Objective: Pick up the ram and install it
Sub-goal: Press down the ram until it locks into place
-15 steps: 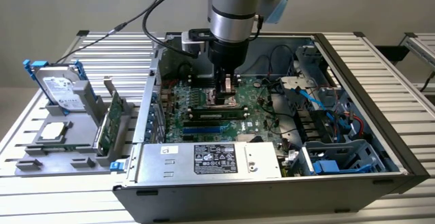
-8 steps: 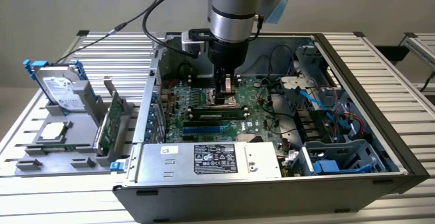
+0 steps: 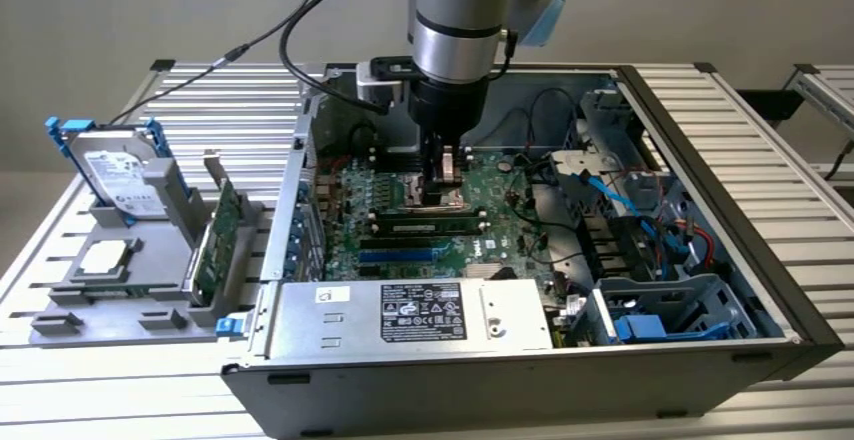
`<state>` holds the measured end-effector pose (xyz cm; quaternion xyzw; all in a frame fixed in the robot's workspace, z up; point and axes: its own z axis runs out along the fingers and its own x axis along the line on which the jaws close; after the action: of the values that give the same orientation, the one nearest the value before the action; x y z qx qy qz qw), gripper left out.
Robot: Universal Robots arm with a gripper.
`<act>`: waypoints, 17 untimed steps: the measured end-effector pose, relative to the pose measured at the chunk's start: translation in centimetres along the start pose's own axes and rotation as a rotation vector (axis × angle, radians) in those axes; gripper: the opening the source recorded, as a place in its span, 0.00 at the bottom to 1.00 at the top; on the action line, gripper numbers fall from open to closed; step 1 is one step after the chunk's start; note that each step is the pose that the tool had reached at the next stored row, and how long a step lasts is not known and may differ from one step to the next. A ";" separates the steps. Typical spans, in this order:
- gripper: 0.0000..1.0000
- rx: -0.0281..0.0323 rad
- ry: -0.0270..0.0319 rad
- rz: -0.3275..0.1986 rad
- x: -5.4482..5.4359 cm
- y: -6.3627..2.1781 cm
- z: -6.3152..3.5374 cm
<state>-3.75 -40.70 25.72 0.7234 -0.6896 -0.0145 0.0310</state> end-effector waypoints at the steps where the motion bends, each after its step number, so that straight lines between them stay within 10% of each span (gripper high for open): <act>1: 0.11 -0.0004 -0.0014 0.015 0.0 0.00 -0.01; 17: 0.11 -0.0056 -0.0206 0.276 0.0 0.00 0.01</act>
<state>-3.75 -40.70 25.71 0.6213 -0.7828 -0.0194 0.0276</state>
